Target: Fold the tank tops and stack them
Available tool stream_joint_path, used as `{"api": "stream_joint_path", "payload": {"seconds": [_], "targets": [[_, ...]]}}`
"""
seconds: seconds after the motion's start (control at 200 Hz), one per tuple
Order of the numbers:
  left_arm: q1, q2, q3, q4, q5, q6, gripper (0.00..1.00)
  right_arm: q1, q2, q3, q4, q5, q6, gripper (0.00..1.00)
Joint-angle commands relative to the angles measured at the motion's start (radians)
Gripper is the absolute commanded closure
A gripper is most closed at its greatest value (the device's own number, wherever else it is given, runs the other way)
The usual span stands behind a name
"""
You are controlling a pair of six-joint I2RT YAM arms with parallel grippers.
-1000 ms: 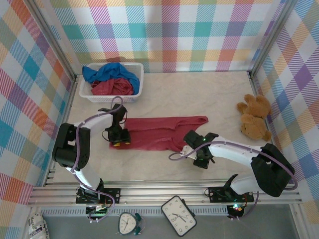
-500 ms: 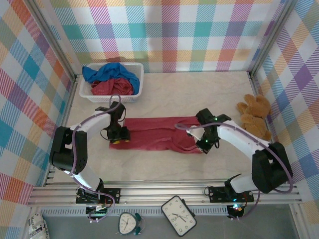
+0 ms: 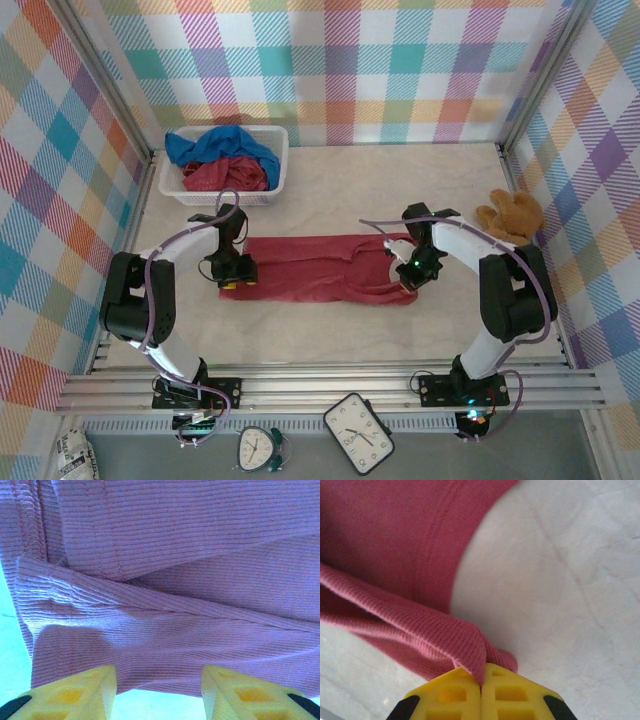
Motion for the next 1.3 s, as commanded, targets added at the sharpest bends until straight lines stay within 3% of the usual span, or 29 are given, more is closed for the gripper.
{"api": "stream_joint_path", "payload": {"seconds": [0.0,0.21,0.36,0.54,0.655,0.74,0.93,1.13,1.295], "targets": [[0.015,0.011,-0.013,-0.026,-0.025,0.015,0.52,-0.024,0.055,0.04,0.025,0.002,0.032,0.94],[0.015,0.014,-0.016,-0.027,-0.015,0.012,0.52,-0.072,0.146,0.118,0.032,0.023,0.101,0.89],[0.015,-0.023,0.001,-0.042,0.03,0.0,0.52,-0.073,0.158,0.139,-0.004,0.072,0.12,0.79],[0.015,-0.048,0.056,-0.032,0.109,-0.017,0.52,-0.073,0.065,0.119,-0.031,0.141,0.144,0.71],[0.015,0.007,0.138,-0.036,0.096,0.002,0.52,-0.07,-0.037,0.104,-0.047,0.159,0.173,0.66],[0.015,0.062,0.208,-0.031,0.075,0.011,0.51,-0.059,-0.119,0.081,-0.036,0.098,0.204,0.62],[0.017,0.208,0.329,-0.023,0.017,0.034,0.51,0.017,-0.253,-0.066,0.147,-0.238,0.414,0.58],[0.017,0.279,0.362,-0.028,-0.055,0.044,0.52,0.154,-0.201,-0.148,0.331,-0.256,0.584,0.57],[0.017,0.285,0.316,-0.05,-0.097,0.033,0.52,0.188,-0.103,-0.142,0.413,-0.151,0.64,0.56]]}}
